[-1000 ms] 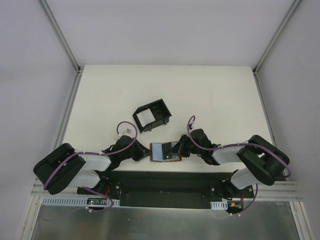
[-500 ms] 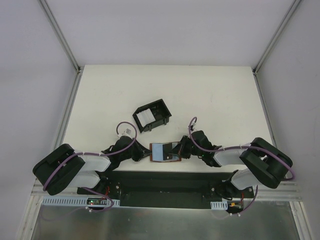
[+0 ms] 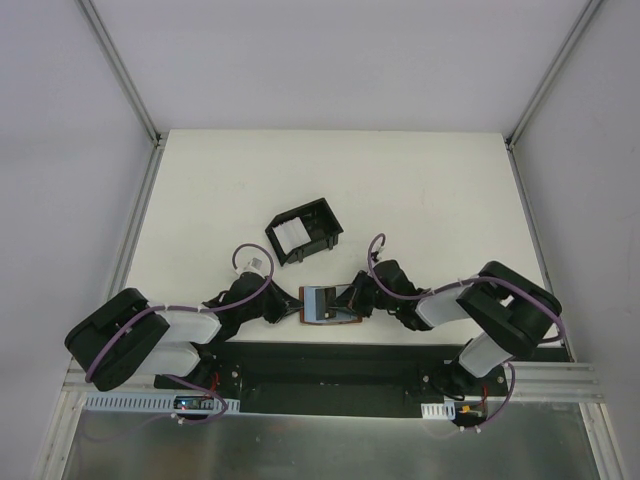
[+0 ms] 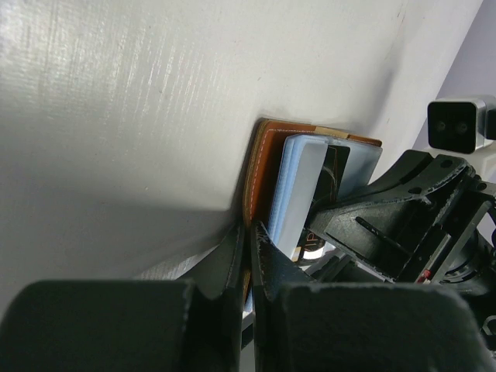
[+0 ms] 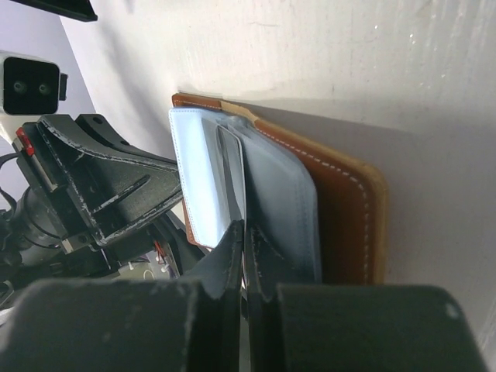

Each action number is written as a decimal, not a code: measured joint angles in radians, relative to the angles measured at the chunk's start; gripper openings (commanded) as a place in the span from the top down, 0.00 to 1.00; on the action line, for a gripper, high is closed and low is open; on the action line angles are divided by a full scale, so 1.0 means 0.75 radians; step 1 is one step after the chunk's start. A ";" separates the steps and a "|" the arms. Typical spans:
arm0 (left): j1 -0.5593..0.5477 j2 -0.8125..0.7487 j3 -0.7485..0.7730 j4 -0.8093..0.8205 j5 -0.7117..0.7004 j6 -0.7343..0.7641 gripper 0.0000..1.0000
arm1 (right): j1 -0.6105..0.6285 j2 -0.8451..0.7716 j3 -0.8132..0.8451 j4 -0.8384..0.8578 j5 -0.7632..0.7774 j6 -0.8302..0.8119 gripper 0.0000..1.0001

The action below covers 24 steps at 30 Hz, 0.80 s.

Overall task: Put the credit cards into the card holder
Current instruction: Insert the credit card into the card slot.

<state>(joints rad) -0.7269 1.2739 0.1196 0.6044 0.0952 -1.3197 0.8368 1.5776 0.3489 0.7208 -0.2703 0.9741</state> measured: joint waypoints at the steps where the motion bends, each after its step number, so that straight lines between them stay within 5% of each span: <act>1: 0.000 -0.001 -0.001 0.000 0.000 0.000 1.00 | 0.002 0.005 -0.001 0.011 -0.001 0.010 1.00; 11: 0.000 -0.015 -0.008 -0.003 -0.004 0.000 1.00 | 0.026 0.031 0.054 -0.042 -0.010 0.004 0.87; 16: 0.000 -0.015 -0.008 -0.005 -0.004 0.000 1.00 | 0.038 0.021 0.115 -0.153 -0.007 -0.057 0.70; 19: 0.000 -0.016 -0.008 -0.007 -0.004 0.000 1.00 | 0.045 -0.061 0.155 -0.324 0.038 -0.148 0.58; 24: -0.001 -0.033 -0.007 -0.026 -0.004 0.005 1.00 | 0.051 -0.210 0.233 -0.593 0.137 -0.316 0.55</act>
<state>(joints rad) -0.7273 1.2495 0.1143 0.5850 0.0921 -1.3163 0.8749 1.4200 0.5240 0.2760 -0.1673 0.7368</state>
